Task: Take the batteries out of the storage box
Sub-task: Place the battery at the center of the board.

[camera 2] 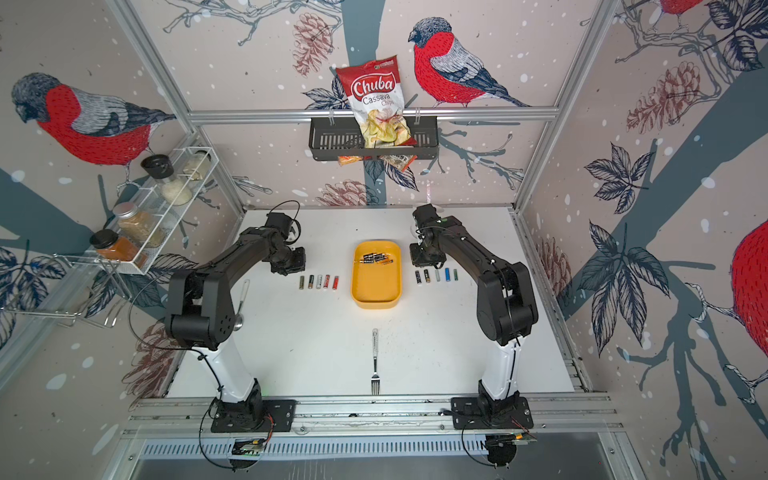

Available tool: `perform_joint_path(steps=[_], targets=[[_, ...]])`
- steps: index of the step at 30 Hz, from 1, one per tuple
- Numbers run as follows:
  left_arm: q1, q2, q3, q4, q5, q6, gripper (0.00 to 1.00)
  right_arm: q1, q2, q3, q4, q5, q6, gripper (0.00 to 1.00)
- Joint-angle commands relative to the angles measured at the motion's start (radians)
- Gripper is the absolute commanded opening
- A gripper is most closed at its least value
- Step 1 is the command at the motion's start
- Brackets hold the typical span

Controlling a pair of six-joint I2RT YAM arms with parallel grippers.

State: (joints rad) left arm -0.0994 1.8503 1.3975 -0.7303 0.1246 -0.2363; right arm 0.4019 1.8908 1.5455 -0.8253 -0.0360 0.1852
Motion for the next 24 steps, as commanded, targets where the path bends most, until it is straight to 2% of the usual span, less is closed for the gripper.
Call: perform_joint_path(steps=[1, 13, 24], targets=[[0.000, 0.006, 0.005, -0.022, 0.004, 0.011, 0.27, -0.043, -0.033, -0.057, 0.049, 0.012, -0.013, 0.20], [0.000, 0.004, -0.017, -0.001, 0.019, 0.018, 0.27, -0.218, -0.051, -0.187, 0.096, 0.068, -0.055, 0.20], [0.000, 0.015, -0.016, 0.006, 0.029, 0.024, 0.27, -0.267, 0.030, -0.176, 0.092, 0.144, -0.075, 0.20]])
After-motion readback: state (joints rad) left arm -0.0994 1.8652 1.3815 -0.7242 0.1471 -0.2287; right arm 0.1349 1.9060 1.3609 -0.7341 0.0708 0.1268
